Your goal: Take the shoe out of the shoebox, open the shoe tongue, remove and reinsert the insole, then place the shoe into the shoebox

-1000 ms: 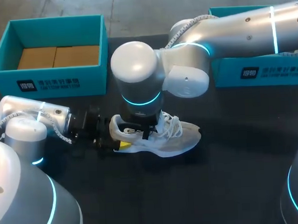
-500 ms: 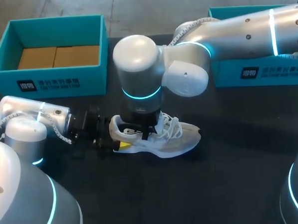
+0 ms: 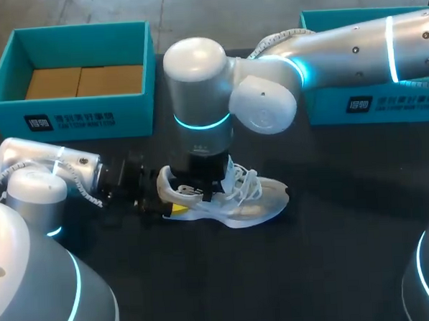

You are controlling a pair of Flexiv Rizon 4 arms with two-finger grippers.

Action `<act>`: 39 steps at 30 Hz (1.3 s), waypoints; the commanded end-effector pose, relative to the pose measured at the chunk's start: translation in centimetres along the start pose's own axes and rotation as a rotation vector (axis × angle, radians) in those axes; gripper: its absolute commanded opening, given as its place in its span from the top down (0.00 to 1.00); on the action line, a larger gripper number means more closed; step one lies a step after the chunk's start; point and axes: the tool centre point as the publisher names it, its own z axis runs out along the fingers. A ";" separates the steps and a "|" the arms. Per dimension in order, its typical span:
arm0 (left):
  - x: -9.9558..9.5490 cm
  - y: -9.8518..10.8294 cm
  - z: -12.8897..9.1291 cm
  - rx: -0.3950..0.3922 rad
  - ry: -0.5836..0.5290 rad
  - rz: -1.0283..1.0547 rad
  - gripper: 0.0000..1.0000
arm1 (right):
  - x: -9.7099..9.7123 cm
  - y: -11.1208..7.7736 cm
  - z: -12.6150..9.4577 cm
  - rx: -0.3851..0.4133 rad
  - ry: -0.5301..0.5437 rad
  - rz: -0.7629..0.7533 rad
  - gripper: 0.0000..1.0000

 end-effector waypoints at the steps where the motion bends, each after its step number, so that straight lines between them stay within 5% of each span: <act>1: -0.4 0.1 0.2 -0.002 -0.003 -0.002 1.00 | 1.8 0.9 4.4 0.014 0.011 0.000 0.84; 3: -0.4 0.1 0.2 -0.002 -0.003 -0.002 1.00 | 2.0 0.8 4.5 0.015 0.015 0.000 1.00; 12: -0.4 0.1 0.2 -0.002 -0.003 -0.002 1.00 | 3.1 0.3 3.3 0.000 -0.024 0.021 1.00; 30: -0.4 0.1 0.2 -0.002 -0.003 -0.002 1.00 | 2.4 -0.2 -5.1 -0.092 -0.281 0.028 1.00; 39: -0.4 0.1 0.2 -0.002 -0.003 -0.002 1.00 | 1.6 0.1 -6.0 -0.169 -0.319 0.017 1.00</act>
